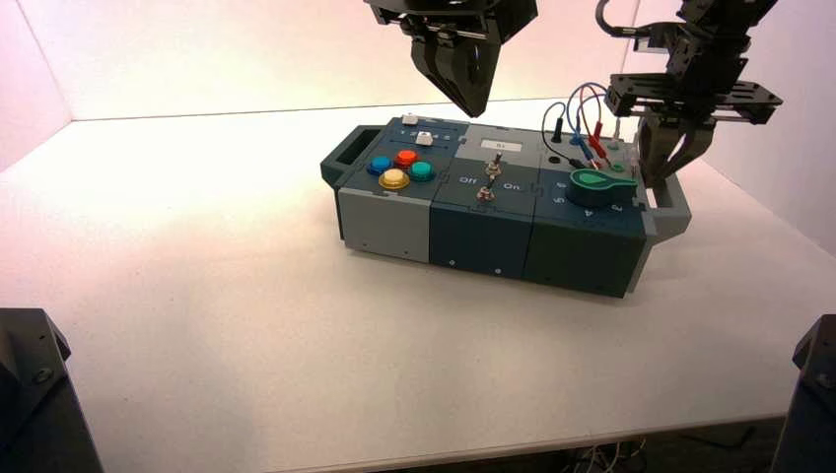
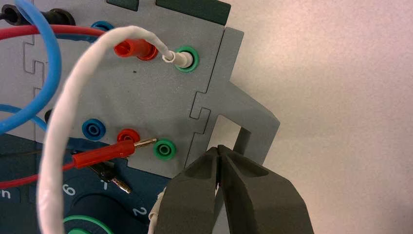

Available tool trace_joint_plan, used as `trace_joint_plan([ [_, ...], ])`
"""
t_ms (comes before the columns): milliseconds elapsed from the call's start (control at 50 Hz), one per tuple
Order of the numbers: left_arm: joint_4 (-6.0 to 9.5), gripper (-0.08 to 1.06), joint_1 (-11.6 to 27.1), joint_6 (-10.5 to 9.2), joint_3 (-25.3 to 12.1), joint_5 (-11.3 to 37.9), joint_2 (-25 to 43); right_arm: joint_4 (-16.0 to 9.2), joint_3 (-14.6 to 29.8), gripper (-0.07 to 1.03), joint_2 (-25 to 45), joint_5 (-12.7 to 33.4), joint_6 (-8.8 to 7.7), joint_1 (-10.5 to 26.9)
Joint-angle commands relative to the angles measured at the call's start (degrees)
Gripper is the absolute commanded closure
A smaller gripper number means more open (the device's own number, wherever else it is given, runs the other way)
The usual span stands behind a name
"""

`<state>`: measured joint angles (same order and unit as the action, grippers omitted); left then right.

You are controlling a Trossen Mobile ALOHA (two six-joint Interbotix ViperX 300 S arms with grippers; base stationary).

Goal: Flip the bottom switch on with the left gripper.

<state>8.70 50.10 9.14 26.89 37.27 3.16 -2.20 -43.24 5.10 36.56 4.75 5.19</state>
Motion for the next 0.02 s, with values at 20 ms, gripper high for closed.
trace_joint_plan([
  [20,-0.18,1.01,0.00,0.00,-0.79,-0.18,-1.85,-0.26,0.26,0.98,0.79,0.26,-0.62,1.05],
])
